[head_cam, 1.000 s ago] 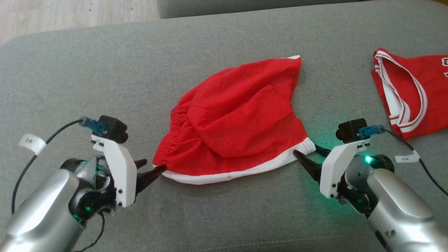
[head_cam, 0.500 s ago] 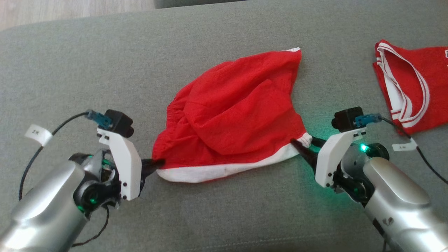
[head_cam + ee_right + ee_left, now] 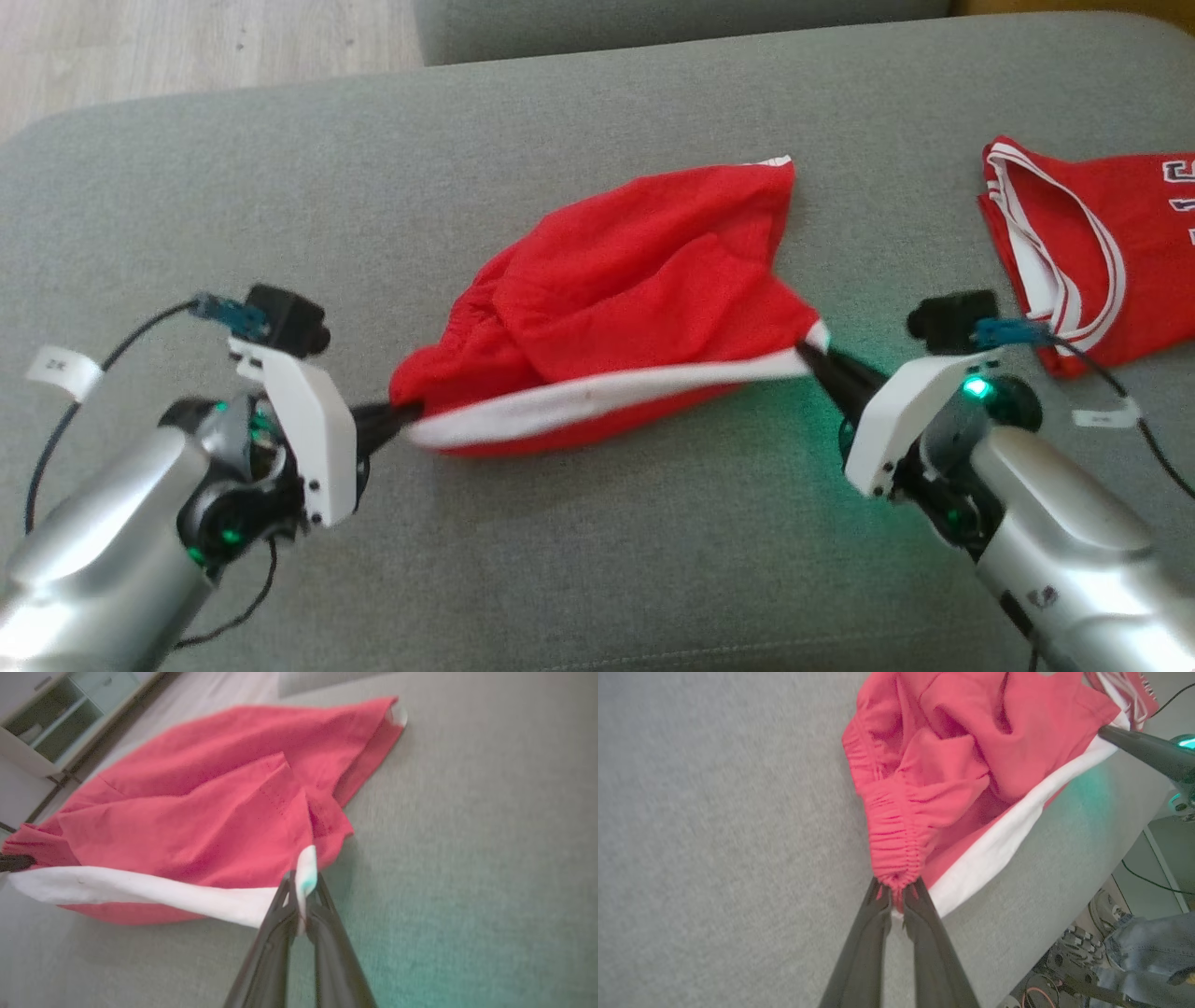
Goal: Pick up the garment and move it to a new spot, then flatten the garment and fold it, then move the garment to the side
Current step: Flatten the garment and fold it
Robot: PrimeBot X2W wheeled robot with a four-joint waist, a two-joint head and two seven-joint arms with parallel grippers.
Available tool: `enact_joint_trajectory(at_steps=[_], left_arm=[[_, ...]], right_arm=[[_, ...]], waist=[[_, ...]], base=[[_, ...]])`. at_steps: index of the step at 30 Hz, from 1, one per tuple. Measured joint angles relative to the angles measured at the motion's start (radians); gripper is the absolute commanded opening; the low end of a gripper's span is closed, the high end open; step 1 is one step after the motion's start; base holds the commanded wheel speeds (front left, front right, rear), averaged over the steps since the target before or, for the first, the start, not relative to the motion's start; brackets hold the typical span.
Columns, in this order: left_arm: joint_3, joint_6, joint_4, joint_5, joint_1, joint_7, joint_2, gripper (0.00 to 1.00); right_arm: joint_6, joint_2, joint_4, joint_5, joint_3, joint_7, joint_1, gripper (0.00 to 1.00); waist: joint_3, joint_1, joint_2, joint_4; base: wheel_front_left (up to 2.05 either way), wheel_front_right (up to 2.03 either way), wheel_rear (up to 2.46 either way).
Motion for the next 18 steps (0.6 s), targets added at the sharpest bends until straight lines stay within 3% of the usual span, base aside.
enact_joint_trajectory(at_steps=[4, 9, 18], left_arm=[[0.013, 0.0, -0.01, 0.018, -0.044, -0.093, -0.002, 0.0], [0.04, 0.002, 0.017, 0.055, -0.144, -0.144, -0.023, 0.0], [0.089, 0.01, 0.179, 0.119, -0.547, -0.14, -0.169, 0.0]], right_arm=[[0.0, -0.014, -0.057, 0.0, -0.031, -0.101, -0.006, 0.0], [0.0, -0.023, -0.086, 0.022, -0.056, -0.129, -0.059, 0.0], [0.0, -0.068, -0.099, 0.12, -0.102, -0.119, -0.466, 0.0]], waist=[[0.004, 0.0, 0.0, -0.003], [0.043, 0.0, 0.0, -0.004], [0.181, 0.0, 0.0, 0.0]], base=[[0.0, 0.0, 0.0], [0.0, 0.0, 0.0], [0.0, 0.0, 0.0]])
